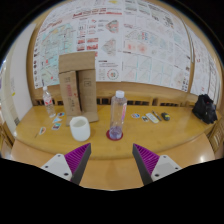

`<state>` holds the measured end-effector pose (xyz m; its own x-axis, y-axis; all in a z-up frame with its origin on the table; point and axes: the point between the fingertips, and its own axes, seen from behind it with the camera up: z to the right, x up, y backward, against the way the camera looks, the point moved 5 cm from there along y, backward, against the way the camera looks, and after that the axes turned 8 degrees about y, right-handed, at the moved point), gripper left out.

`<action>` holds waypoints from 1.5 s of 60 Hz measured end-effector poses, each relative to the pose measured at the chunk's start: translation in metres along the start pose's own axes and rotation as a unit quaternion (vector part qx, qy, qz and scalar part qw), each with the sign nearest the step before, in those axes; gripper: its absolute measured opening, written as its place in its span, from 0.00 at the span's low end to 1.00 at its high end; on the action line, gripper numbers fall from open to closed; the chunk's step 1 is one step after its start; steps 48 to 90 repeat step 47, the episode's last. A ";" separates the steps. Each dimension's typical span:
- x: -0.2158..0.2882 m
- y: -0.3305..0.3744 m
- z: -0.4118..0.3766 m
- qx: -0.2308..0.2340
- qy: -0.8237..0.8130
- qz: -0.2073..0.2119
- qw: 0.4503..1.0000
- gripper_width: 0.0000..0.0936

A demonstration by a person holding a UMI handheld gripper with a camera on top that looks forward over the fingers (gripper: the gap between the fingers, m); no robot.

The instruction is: Pour water

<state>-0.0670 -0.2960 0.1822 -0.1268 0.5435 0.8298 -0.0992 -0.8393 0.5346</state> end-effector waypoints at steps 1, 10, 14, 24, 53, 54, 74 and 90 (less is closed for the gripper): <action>-0.004 0.011 -0.003 -0.001 -0.001 -0.002 1.000 0.91; -0.036 0.104 -0.031 -0.014 0.003 -0.002 1.000 0.91; -0.049 0.138 -0.042 -0.020 0.009 -0.003 1.000 0.91; -0.079 0.205 -0.069 -0.018 0.014 -0.002 1.000 0.91; -0.098 0.275 -0.079 -0.029 -0.006 0.023 0.999 0.91; -0.098 0.275 -0.079 -0.029 -0.006 0.023 0.999 0.91; -0.098 0.275 -0.079 -0.029 -0.006 0.023 0.999 0.91; -0.098 0.275 -0.079 -0.029 -0.006 0.023 0.999 0.91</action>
